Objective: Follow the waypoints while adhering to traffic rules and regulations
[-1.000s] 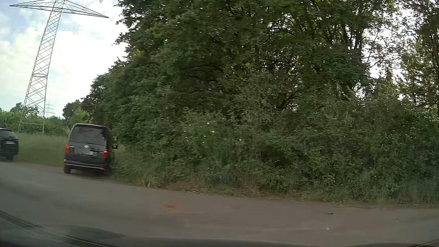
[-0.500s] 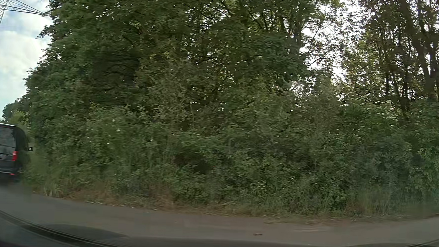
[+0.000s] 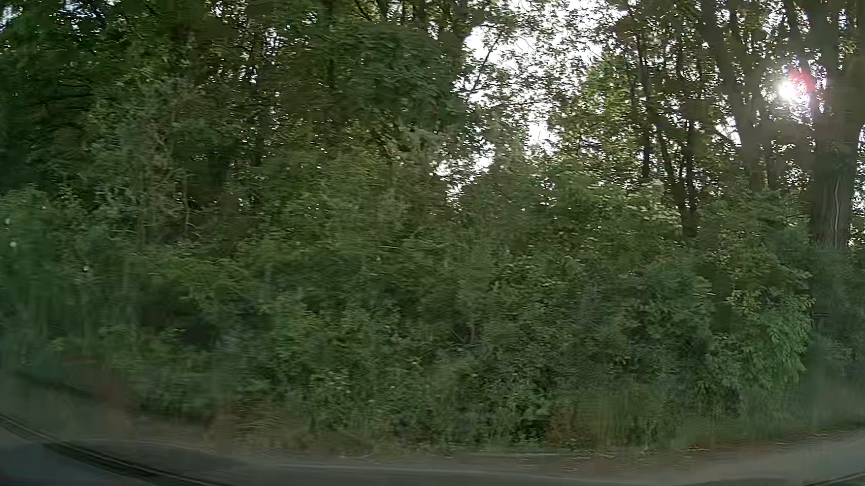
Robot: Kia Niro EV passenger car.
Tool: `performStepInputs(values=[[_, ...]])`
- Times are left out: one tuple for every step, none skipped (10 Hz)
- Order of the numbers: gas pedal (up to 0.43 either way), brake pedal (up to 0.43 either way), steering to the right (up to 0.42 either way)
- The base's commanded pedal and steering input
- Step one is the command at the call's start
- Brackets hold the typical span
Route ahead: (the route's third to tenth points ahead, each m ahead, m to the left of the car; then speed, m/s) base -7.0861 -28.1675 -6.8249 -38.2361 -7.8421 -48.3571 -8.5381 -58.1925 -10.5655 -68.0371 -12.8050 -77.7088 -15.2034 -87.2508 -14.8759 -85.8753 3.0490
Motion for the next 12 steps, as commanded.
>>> performStepInputs(values=[[0.13,0.03,0.642],[0.13,0.03,0.659],[0.13,0.03,0.675],[0.13,0.03,0.689],[0.13,0.03,0.697],[0.13,0.03,0.699],[0.13,0.03,0.699],[0.13,0.03,0.699],[0.13,0.03,0.699],[0.13,0.03,0.699],[0.13,0.03,0.698],[0.13,0.03,0.694]])
